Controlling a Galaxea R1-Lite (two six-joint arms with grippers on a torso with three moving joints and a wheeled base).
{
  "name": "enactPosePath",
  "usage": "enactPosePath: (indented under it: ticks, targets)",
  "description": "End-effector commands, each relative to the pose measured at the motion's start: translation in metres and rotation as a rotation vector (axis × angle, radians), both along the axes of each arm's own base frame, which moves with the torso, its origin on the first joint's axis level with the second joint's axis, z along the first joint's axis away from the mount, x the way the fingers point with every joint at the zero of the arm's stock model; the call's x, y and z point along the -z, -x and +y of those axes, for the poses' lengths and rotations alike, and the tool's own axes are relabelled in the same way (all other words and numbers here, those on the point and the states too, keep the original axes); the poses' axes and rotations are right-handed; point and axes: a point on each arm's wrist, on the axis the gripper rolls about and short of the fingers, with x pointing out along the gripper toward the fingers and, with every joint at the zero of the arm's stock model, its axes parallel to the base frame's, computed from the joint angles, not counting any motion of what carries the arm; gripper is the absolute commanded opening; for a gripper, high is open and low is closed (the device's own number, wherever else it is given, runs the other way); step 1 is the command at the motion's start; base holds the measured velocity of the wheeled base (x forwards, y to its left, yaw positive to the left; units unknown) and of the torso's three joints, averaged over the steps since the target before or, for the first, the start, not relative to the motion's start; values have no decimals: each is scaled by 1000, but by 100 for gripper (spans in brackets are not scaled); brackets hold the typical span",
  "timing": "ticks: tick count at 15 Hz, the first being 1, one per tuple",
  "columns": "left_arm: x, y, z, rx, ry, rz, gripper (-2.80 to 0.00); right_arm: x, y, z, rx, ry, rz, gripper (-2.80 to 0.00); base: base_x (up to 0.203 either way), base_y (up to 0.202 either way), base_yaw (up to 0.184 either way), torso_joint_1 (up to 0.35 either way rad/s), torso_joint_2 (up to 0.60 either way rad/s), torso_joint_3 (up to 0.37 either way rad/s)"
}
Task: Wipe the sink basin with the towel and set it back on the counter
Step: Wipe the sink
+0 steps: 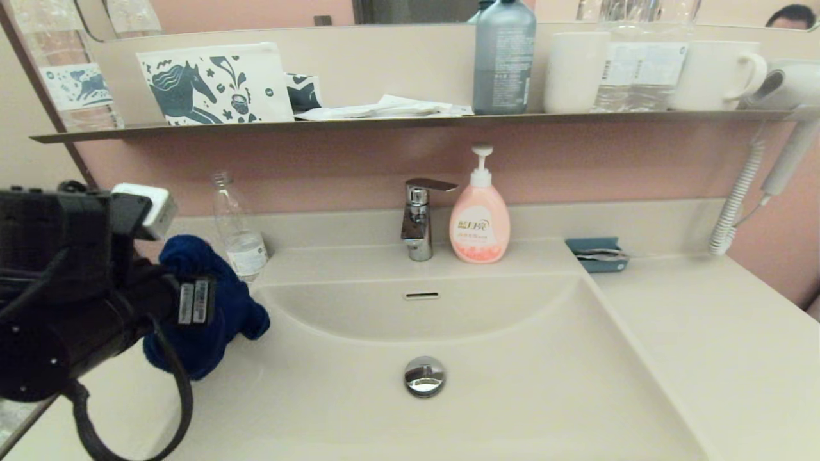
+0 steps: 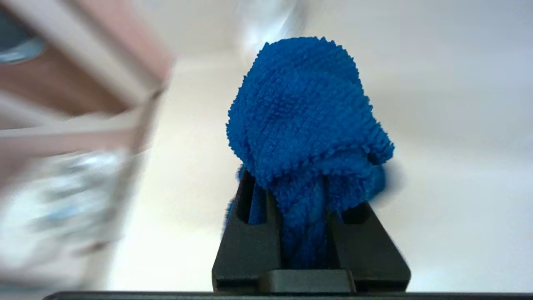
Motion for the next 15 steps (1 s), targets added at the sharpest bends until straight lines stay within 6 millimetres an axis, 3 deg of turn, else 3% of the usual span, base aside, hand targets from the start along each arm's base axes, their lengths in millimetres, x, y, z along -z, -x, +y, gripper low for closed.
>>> enactPosePath:
  ticks: [1,4,8,10,15]
  targets:
    - [-13,-5,-35,53,163,-104,-280,0,0,0,0,0,0,-280,0,0,0,0,0,0]
    - [-4,-31,-73,39,275,-236,-280,0,0,0,0,0,1,-280,0,0,0,0,0,0]
    - [27,-64,-99,56,377,-358,-280,0,0,0,0,0,1,-280,0,0,0,0,0,0]
    - [49,-79,-107,85,393,-377,-280,0,0,0,0,0,1,-280,0,0,0,0,0,0]
    - [95,-120,-104,192,350,-460,-280,0,0,0,0,0,1,-280,0,0,0,0,0,0]
